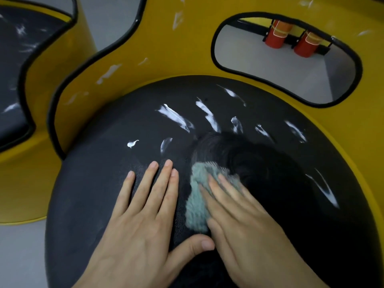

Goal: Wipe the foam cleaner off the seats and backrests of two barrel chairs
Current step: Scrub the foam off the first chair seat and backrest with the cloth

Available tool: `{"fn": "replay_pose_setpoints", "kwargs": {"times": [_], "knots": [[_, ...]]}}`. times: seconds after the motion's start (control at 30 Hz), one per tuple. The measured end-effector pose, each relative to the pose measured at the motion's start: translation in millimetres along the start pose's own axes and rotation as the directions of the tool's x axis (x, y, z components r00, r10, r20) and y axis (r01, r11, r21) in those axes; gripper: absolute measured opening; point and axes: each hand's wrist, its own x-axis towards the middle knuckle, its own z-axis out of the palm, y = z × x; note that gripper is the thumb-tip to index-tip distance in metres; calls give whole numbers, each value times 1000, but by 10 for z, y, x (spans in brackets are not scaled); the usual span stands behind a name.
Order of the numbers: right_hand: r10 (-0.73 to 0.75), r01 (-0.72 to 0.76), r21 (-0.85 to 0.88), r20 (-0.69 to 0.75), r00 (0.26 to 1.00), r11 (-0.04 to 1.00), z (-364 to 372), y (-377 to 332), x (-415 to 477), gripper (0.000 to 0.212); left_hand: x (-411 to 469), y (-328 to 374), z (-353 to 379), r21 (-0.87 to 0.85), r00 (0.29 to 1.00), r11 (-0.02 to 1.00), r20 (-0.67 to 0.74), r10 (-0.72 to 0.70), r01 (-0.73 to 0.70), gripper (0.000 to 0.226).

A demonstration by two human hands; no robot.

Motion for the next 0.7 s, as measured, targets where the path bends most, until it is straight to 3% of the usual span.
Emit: {"fn": "replay_pose_setpoints", "kwargs": {"times": [0.1, 0.27, 0.37, 0.53, 0.7], "knots": [[29, -30, -28, -56, 998, 999, -45, 262, -257, 54, 4, 11, 6, 6, 1000, 1000, 7, -4, 4, 112], [201, -201, -93, -8, 980, 975, -141, 388, 405, 62, 2, 5, -4, -2, 999, 1000, 33, -7, 7, 110], [112, -109, -63, 39, 993, 992, -85, 157, 521, 62, -6, 13, -10, 4, 999, 1000, 52, 3, -3, 111], [-24, 25, -22, 16, 1000, 999, -62, 110, -322, 51, -15, 27, -9, -5, 998, 1000, 58, -9, 9, 117], [195, -190, -102, 45, 980, 976, -219, 508, -78, 55, -13, 31, -42, 20, 996, 1000, 93, -10, 8, 113]]}}
